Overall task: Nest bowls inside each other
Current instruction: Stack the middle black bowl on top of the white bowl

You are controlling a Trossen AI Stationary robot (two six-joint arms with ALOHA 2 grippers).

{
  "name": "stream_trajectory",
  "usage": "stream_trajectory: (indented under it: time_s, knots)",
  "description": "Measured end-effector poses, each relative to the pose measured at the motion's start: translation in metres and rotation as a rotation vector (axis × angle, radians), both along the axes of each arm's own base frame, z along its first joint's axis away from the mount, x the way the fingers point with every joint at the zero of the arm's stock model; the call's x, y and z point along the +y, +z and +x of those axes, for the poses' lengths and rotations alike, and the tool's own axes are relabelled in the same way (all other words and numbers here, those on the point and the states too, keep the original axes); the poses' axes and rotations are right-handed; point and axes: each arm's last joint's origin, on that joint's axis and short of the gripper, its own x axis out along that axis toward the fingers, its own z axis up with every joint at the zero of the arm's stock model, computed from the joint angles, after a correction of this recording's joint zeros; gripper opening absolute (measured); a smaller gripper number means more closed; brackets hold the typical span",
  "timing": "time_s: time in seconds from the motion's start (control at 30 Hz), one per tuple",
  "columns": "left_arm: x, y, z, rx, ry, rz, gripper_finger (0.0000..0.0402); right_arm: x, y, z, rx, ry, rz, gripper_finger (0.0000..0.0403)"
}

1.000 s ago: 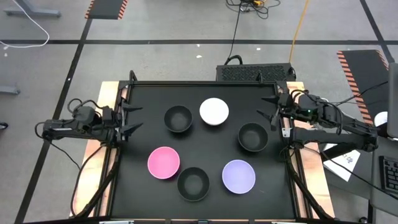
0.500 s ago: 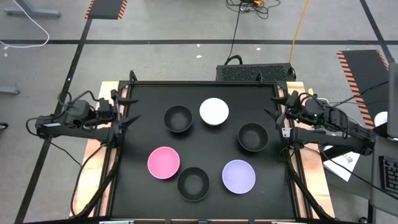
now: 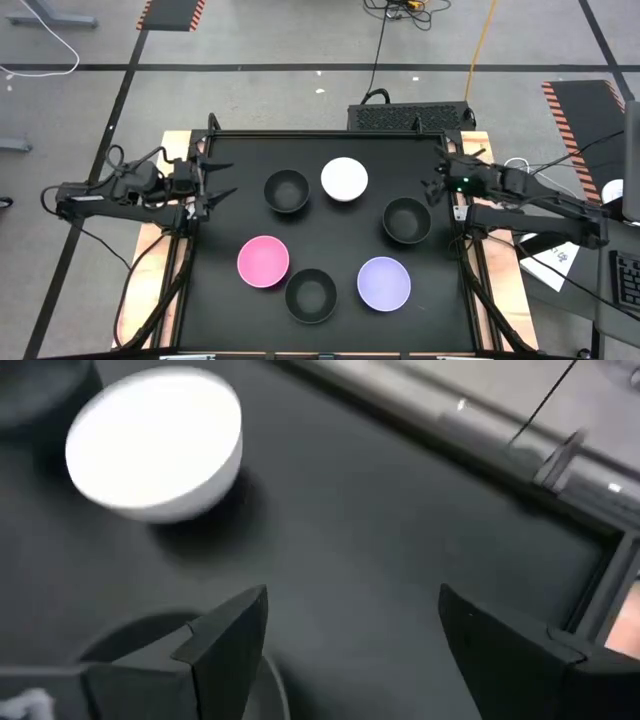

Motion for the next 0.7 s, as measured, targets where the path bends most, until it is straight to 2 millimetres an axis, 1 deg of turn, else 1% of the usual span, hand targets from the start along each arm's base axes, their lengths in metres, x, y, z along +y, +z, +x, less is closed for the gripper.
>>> stream_trajectory:
  time_s: [0.2, 0.47, 0.57, 0.7]
  knots:
    - [0.000, 0.000, 0.000, 0.001, -0.002, -0.014, 0.0312, -0.006, 0.003, 0.012, 0.029, 0.053, 0.062, 0.0285]
    - [0.000, -0.001, 0.000, 0.007, -0.002, -0.015, 0.0312, -0.010, -0.005, 0.015, 0.115, 0.118, 0.183, 0.0285]
    - [0.000, -0.001, 0.000, 0.007, -0.003, -0.015, 0.0312, -0.010, -0.007, 0.016, 0.117, 0.161, 0.245, 0.0285]
    - [0.000, -0.001, 0.000, 0.008, -0.004, -0.016, 0.0312, -0.010, -0.009, 0.019, 0.124, 0.170, 0.287, 0.0285]
